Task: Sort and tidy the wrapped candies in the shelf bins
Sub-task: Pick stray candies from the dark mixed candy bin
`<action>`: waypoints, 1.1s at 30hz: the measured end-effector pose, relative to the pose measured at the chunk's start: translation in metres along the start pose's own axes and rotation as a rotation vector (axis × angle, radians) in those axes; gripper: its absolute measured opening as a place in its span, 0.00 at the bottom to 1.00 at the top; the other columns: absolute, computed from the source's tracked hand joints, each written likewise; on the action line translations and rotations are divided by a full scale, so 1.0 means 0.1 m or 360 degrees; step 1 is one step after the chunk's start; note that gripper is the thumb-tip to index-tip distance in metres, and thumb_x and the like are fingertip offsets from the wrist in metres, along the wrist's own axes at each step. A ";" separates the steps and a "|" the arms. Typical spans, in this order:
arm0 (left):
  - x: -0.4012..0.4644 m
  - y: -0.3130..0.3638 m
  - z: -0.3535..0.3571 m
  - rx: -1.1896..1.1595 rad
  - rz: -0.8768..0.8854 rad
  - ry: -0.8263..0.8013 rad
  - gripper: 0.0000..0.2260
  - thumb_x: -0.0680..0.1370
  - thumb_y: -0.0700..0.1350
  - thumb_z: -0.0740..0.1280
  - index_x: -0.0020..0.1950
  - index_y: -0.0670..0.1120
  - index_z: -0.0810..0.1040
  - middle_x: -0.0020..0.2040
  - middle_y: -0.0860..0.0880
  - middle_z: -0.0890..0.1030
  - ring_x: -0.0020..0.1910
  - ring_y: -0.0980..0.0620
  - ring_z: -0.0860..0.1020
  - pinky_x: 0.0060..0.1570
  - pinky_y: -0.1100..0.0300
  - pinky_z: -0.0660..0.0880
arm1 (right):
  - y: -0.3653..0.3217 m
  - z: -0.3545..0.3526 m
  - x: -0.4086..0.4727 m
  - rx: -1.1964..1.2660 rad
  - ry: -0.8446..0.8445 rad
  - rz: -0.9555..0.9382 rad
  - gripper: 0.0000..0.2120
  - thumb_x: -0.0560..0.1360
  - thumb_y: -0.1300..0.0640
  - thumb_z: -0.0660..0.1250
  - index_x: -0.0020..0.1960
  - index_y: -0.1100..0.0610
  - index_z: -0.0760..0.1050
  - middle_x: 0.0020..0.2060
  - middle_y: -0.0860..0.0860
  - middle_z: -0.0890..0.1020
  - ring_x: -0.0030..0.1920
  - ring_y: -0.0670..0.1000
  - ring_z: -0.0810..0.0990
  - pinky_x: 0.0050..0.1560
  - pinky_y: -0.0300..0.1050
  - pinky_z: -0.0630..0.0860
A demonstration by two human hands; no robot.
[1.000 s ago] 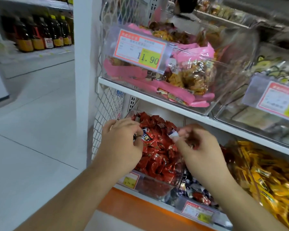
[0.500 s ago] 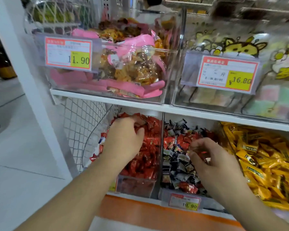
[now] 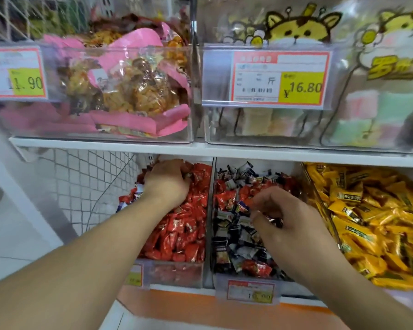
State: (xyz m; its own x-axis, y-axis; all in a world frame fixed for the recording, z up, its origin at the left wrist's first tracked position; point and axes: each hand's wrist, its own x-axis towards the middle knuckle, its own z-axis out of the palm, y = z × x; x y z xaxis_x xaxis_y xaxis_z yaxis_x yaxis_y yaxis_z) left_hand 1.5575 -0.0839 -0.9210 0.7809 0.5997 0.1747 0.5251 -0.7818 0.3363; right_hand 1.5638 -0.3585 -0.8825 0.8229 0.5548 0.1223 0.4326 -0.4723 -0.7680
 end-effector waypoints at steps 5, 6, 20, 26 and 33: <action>-0.15 -0.01 -0.10 -0.0153 -0.0015 0.0145 0.07 0.78 0.47 0.71 0.56 0.50 0.83 0.54 0.49 0.85 0.53 0.45 0.82 0.53 0.55 0.79 | 0.03 -0.02 -0.03 -0.0050 0.0002 -0.0018 0.05 0.80 0.51 0.69 0.53 0.42 0.76 0.52 0.36 0.80 0.50 0.33 0.77 0.42 0.27 0.76; -0.22 -0.04 -0.15 -0.0205 -0.0027 0.0196 0.06 0.78 0.47 0.72 0.55 0.50 0.83 0.51 0.49 0.85 0.51 0.45 0.82 0.51 0.55 0.79 | 0.03 -0.02 -0.04 -0.0064 0.0002 -0.0022 0.06 0.80 0.52 0.69 0.53 0.42 0.76 0.52 0.36 0.80 0.51 0.34 0.77 0.42 0.29 0.76; -1.66 0.51 -0.94 -0.1271 0.0071 -0.0217 0.04 0.75 0.49 0.77 0.48 0.57 0.86 0.43 0.59 0.86 0.45 0.61 0.83 0.44 0.71 0.76 | -0.21 -0.08 -0.32 -0.0074 -0.0091 -0.0382 0.16 0.77 0.54 0.75 0.60 0.39 0.78 0.50 0.35 0.80 0.54 0.39 0.80 0.53 0.38 0.80; -1.71 0.57 -0.89 -0.1417 -0.0007 -0.0282 0.08 0.75 0.48 0.78 0.52 0.57 0.83 0.47 0.60 0.85 0.48 0.63 0.83 0.51 0.65 0.79 | -0.24 -0.16 -0.36 0.0005 -0.0032 -0.0285 0.08 0.75 0.52 0.76 0.47 0.41 0.79 0.42 0.38 0.83 0.44 0.42 0.82 0.46 0.42 0.80; -1.61 0.17 -0.86 -0.0994 0.0008 0.0023 0.07 0.77 0.47 0.75 0.50 0.59 0.82 0.47 0.64 0.82 0.51 0.68 0.78 0.50 0.75 0.72 | -0.11 -0.16 -0.20 -0.0391 0.0202 -0.0153 0.11 0.75 0.50 0.76 0.50 0.42 0.76 0.43 0.36 0.80 0.44 0.39 0.78 0.41 0.31 0.72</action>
State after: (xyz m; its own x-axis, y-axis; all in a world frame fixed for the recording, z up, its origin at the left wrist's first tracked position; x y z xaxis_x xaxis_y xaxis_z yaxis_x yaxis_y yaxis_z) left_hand 1.4115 -0.1788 -0.8639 0.7759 0.6021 0.1884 0.2215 -0.5396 0.8122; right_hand 1.5483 -0.3759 -0.8667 0.8066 0.5224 0.2766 0.5743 -0.5818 -0.5759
